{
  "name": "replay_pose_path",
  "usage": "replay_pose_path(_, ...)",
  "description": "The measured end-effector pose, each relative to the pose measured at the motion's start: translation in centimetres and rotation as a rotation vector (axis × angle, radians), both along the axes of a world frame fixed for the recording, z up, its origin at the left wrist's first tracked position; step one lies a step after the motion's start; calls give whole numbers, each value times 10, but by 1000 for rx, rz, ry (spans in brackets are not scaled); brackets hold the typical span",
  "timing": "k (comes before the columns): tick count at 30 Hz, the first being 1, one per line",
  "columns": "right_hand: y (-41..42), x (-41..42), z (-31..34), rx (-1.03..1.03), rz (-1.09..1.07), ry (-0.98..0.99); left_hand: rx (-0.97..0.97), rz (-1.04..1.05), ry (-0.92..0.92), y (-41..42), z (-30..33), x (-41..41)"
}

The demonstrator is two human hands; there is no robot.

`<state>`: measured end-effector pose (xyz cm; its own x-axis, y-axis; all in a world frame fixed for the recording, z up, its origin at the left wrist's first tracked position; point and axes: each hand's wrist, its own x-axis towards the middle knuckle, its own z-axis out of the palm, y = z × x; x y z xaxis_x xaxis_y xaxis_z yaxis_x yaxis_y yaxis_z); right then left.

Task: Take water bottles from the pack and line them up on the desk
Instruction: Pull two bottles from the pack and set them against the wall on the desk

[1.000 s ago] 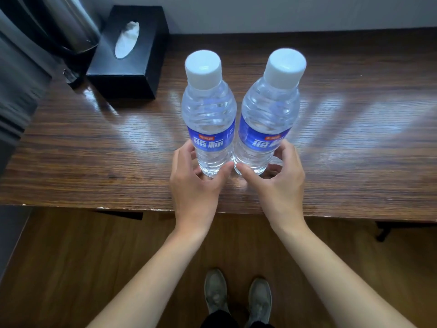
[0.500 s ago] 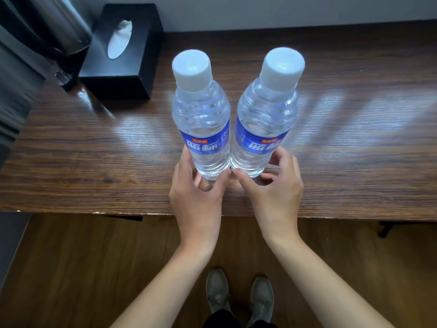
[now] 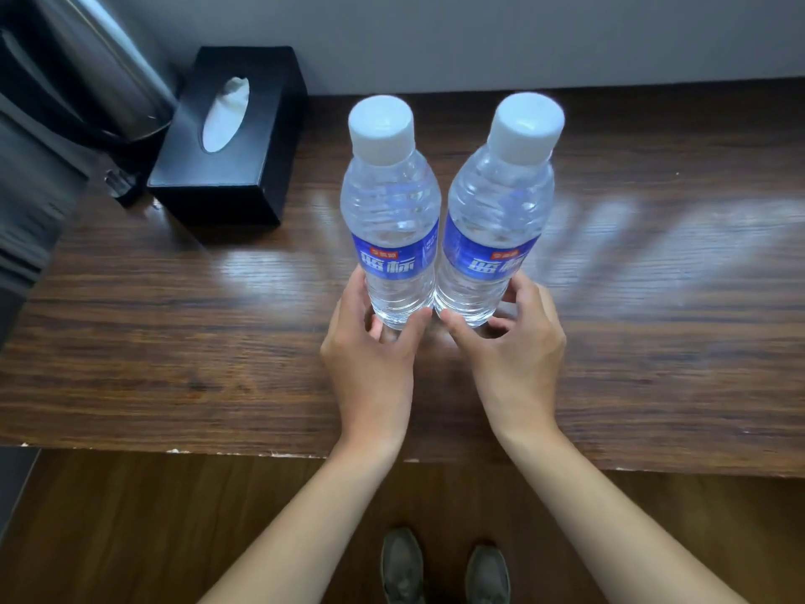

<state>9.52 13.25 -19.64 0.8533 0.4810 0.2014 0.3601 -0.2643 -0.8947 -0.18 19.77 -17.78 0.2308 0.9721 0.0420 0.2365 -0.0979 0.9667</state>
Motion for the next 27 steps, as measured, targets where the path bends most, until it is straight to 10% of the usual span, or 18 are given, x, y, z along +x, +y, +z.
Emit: replay_pose_path(27, 127, 111, -10, 0, -4, -135, 27, -31, -111, 132, -9, 106)
